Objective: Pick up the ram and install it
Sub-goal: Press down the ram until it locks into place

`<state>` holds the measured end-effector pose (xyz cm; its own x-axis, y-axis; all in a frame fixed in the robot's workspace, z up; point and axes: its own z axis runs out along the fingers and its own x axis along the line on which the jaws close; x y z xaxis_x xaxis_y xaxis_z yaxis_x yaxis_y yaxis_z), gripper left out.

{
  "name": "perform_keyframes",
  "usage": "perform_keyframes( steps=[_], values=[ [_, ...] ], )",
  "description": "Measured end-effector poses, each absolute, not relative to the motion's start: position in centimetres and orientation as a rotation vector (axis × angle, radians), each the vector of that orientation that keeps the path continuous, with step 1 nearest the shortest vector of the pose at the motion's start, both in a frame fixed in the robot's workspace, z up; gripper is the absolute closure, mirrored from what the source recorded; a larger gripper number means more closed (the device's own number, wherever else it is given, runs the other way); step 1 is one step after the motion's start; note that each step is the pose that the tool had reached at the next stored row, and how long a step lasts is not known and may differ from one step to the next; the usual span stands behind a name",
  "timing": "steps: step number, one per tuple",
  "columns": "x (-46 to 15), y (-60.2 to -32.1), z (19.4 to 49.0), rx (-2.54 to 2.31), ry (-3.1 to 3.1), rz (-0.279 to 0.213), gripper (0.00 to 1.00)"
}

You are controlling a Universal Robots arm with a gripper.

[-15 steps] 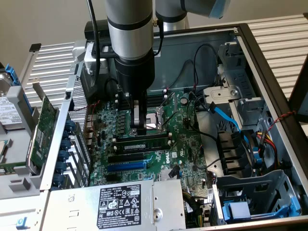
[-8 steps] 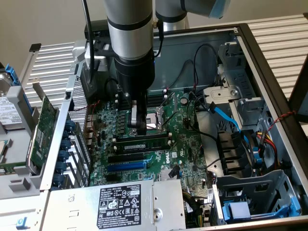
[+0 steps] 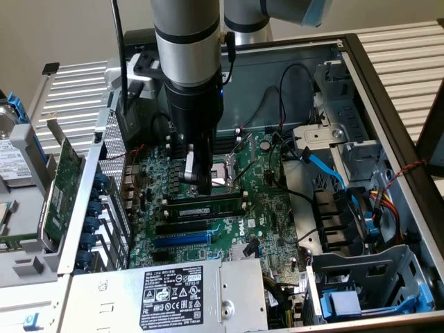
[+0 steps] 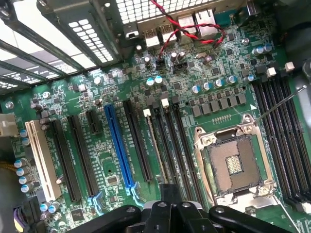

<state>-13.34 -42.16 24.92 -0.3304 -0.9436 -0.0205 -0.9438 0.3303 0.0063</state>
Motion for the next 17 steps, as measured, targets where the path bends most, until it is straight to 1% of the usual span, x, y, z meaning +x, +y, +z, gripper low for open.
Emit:
perform_keyframes(
  steps=[17],
  values=[
    [-13.34, -42.16, 24.91, -1.474, 2.757, 0.024, 0.89]
  ],
)
